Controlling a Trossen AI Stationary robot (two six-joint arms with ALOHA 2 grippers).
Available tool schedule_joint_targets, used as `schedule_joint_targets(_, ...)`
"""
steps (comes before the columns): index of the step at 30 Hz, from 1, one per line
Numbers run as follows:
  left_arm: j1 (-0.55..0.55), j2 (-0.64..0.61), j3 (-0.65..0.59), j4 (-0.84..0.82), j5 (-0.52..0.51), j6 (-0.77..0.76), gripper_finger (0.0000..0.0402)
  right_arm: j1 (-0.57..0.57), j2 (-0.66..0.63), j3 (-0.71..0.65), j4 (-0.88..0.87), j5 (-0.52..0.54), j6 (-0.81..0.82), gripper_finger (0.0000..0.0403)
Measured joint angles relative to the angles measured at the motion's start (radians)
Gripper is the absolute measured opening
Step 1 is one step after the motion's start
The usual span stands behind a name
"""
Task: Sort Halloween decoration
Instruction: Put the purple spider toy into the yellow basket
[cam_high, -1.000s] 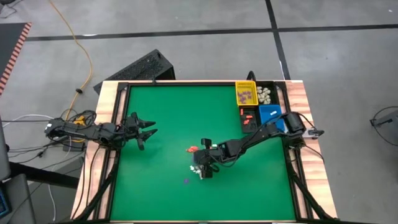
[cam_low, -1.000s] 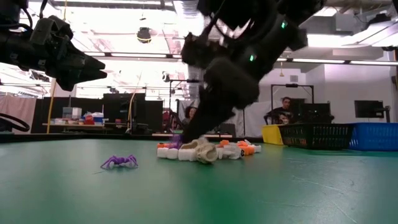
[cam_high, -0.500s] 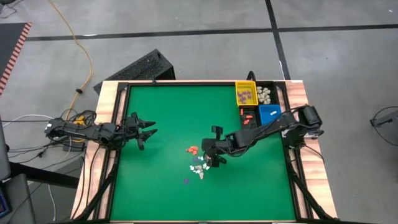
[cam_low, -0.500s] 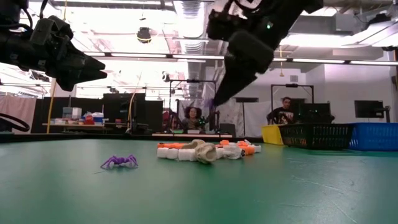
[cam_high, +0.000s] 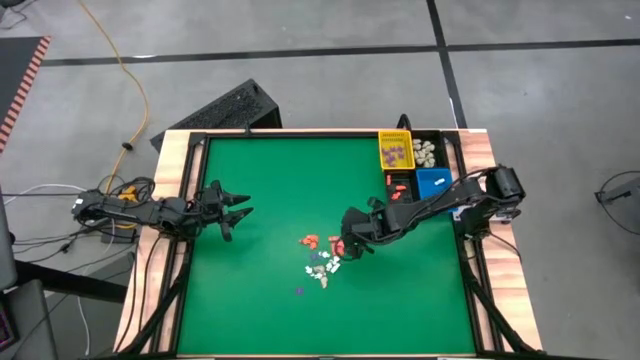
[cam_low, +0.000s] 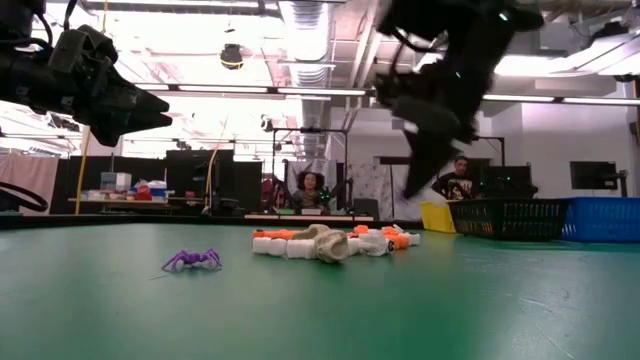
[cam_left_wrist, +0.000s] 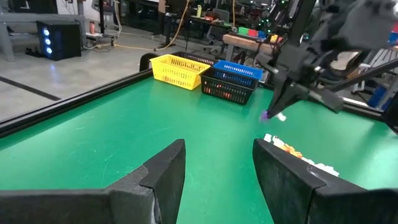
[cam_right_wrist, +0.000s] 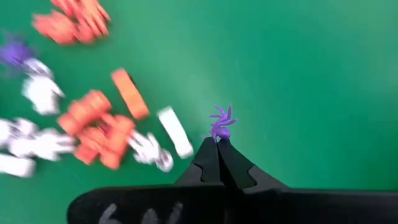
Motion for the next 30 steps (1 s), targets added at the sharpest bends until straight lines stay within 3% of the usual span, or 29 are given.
schedule_joint_targets(11, 0.0, 0.0, 0.0, 0.0, 0.0, -0.004, 0.0178, -0.008, 0.0, -0.137, 0.141, -0.03, 0.064, 0.001)
schedule_joint_targets(22, 0.0, 0.0, 0.0, 0.0, 0.0, -0.037, 0.0178, -0.01, 0.0, -0.141, 0.15, -0.055, 0.054, 0.0069)
schedule_joint_targets(30, 0.0, 0.0, 0.0, 0.0, 0.0, -0.038, 0.0178, -0.042, 0.004, -0.141, 0.148, -0.13, 0.011, 0.0082)
